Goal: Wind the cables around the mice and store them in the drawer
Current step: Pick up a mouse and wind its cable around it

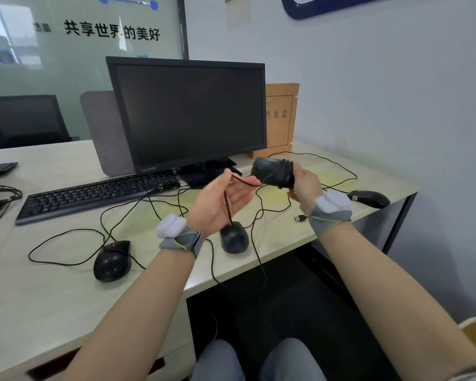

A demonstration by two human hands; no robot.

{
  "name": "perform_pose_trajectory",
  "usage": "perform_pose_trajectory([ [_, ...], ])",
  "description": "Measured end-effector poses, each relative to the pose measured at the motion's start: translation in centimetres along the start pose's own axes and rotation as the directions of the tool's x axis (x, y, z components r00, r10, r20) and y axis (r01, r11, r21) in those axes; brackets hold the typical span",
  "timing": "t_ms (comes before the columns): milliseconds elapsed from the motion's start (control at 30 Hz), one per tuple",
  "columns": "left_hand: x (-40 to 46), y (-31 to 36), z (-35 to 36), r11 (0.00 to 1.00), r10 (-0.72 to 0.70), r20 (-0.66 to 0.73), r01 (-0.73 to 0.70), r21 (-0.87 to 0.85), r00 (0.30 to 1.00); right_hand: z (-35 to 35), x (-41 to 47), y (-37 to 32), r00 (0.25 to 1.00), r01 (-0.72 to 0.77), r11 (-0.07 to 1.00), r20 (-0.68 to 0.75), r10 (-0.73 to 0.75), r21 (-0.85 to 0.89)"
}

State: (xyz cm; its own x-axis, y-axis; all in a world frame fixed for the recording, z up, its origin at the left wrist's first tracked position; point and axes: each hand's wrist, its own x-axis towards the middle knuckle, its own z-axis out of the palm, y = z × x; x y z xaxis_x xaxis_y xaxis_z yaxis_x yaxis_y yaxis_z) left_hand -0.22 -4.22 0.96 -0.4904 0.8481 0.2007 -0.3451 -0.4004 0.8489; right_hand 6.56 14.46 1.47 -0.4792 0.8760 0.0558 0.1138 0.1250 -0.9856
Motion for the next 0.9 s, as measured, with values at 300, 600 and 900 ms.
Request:
perform_pose_trajectory([
  [300, -0.1, -2.3, -2.4, 0.971, -0.207, -0.158, 0.222, 0.087, 0.966, 0.3, -1.8, -2.9, 0.903, -0.330, 0.667, 0.430, 0.016, 0.668],
  [600, 0.8, 2.3, -2.5, 0.720, 0.050, -0.437, 0.271, 0.639, 0.898, -2.3, -3.0, -3.0, 0.771, 0.430, 0.850, 0.613, -0.171, -0.304],
  [900, 1.4, 1.9, 1.4, 0.415, 0.314, -0.269, 0.123, 0.901, 0.911, 2.0, -3.2, -1.9, 0.763, 0.630, 0.396, 0.438, -0.475, -0.668],
])
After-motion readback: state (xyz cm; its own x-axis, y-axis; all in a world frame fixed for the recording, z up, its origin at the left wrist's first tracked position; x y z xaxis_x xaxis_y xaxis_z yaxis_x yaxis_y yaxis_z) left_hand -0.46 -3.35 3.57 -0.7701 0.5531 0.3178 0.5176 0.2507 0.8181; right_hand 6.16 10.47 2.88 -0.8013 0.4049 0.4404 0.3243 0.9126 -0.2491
